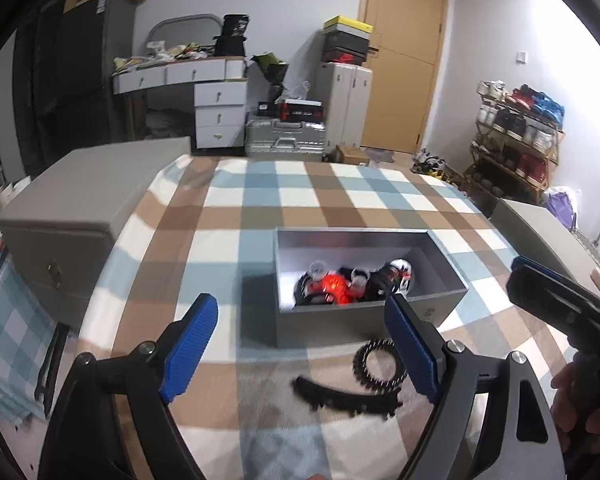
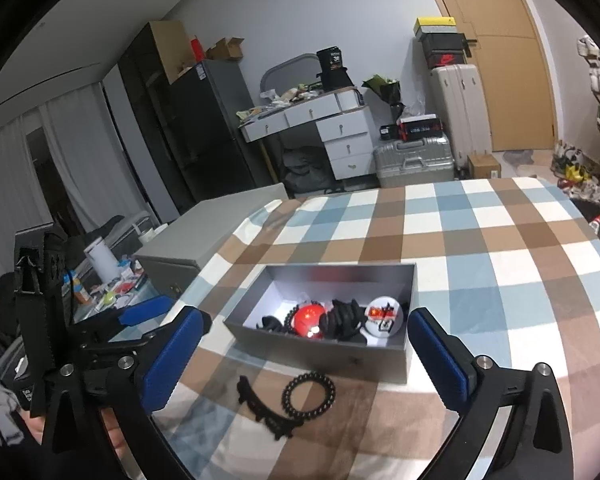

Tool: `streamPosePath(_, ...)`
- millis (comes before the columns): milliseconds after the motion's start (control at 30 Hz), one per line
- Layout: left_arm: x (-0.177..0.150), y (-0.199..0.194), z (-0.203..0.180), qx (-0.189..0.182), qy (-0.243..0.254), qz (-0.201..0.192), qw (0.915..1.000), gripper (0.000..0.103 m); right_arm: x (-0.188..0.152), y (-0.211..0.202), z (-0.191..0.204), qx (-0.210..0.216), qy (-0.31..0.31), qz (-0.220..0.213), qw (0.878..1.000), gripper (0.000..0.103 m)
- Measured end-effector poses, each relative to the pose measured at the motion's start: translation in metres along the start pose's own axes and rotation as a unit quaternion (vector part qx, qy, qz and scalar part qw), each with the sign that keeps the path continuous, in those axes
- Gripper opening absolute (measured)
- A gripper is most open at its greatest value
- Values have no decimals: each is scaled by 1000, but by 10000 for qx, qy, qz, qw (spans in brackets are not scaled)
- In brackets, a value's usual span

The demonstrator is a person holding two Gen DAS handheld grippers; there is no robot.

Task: Organize jewelry
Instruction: 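Withdraw both tools and reach the right gripper toward the coiled hair tie, then grasp the black coiled hair tie with the right gripper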

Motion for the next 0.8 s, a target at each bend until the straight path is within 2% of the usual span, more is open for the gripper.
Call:
streamPosePath(133,-15,0,8,109,-146,160,9997,84,-19,5,0,-193,-53,264,9995,103)
streamPosePath(333,-45,-6,15,367,-200,308,9987,88,-41,16,6,-252,-220,534,9980,103)
streamPosePath(567,-70,-8,27,425,-327,561,9970,90,-60,57,3,-478,-54,1200,9916,101)
streamPosePath(800,-80,-7,35,387,-441,698,9958,90,-67,83,11,-770,-316,1516,9849,87)
Point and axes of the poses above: each gripper's, at about its wrist camera, not at the fingertips, and y roughly the way its jaws point, z to its left, x to its top, the point moved 3 cm from there along y, roughly the way its jaws point, and after that the axes turned 1 degree about -y, right-handed, at the moved point
